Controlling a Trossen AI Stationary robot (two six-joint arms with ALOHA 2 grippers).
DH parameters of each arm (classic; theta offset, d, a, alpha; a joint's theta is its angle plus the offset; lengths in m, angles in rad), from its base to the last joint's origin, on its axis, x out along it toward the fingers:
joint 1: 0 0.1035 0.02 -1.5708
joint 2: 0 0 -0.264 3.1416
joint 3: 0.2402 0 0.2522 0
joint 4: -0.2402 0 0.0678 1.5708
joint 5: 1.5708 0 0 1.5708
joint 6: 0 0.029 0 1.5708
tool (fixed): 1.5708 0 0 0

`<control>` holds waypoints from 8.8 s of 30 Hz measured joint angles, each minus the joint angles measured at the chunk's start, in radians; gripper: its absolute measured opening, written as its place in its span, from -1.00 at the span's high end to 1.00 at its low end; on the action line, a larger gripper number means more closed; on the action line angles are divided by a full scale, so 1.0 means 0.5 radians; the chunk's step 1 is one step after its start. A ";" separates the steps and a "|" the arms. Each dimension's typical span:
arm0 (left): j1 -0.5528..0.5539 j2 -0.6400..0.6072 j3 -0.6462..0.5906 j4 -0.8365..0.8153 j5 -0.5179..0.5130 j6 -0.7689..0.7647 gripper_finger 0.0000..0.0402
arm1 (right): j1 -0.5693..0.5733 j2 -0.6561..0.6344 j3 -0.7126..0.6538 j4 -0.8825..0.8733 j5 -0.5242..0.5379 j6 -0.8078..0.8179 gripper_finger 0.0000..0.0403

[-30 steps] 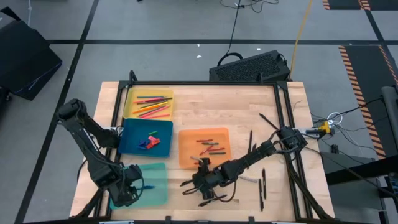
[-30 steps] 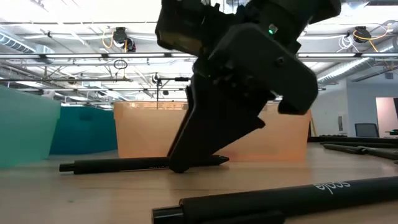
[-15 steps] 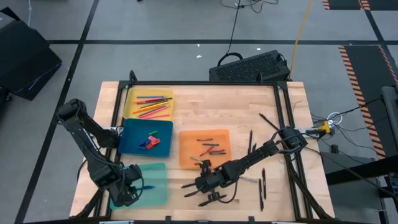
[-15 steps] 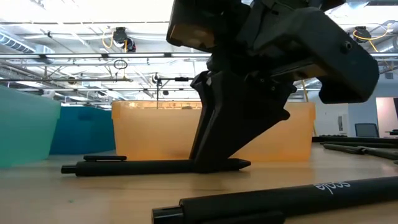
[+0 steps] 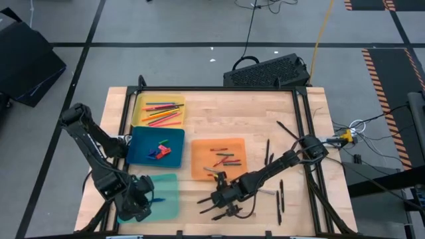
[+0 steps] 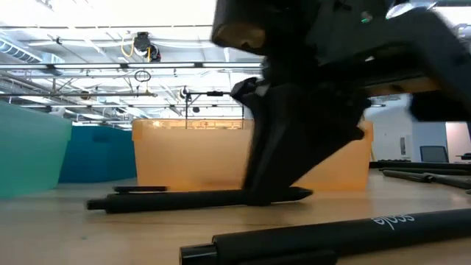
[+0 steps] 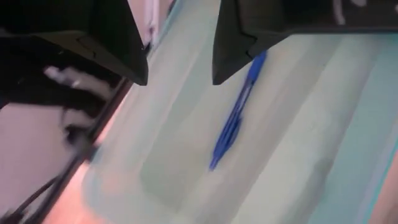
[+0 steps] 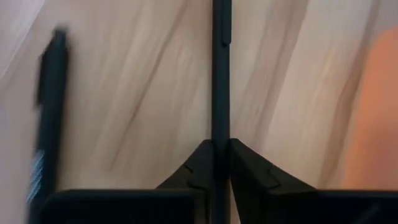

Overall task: Sort crayons/erasers/pens/pencils in bins
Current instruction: Put the black pen into the green bin

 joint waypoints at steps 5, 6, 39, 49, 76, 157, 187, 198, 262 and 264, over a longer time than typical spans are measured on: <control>0.002 -0.011 0.000 0.091 -0.320 -0.112 0.17 | 0.006 -0.102 -0.004 -0.002 0.001 -0.051 0.89; 0.000 -0.011 0.000 0.123 -0.403 -0.113 0.19 | 0.007 -0.125 -0.004 0.004 0.005 -0.052 0.89; 0.544 -0.034 0.001 2.820 -1.471 3.048 -0.27 | 0.096 -1.066 0.006 0.819 0.734 0.246 0.88; 0.740 0.129 0.001 3.293 -1.254 3.147 -0.07 | 0.069 -1.065 -0.044 1.042 0.844 0.217 0.88; 0.664 -0.375 0.003 1.523 -1.039 2.273 0.86 | 0.106 -1.139 -0.283 0.990 0.779 -0.039 0.15; 0.997 -0.443 0.002 2.429 -0.595 2.966 -0.46 | -0.088 -1.279 -0.403 1.742 0.638 -0.116 0.88; 1.166 -0.257 0.001 2.551 -0.459 2.944 0.83 | -0.214 -1.087 -0.403 1.878 0.559 0.084 0.63; 0.798 -0.348 0.300 0.455 -0.399 2.100 0.83 | -0.110 -1.432 -0.345 0.310 0.774 0.271 0.04; 0.162 -0.123 -0.134 -0.473 -0.184 0.645 -0.17 | 0.562 -1.358 -1.586 -0.515 -0.464 4.437 0.46; 0.152 -0.123 -0.134 -0.473 -0.184 0.618 -0.17 | 0.560 -1.356 -1.588 -0.527 -0.502 4.429 0.53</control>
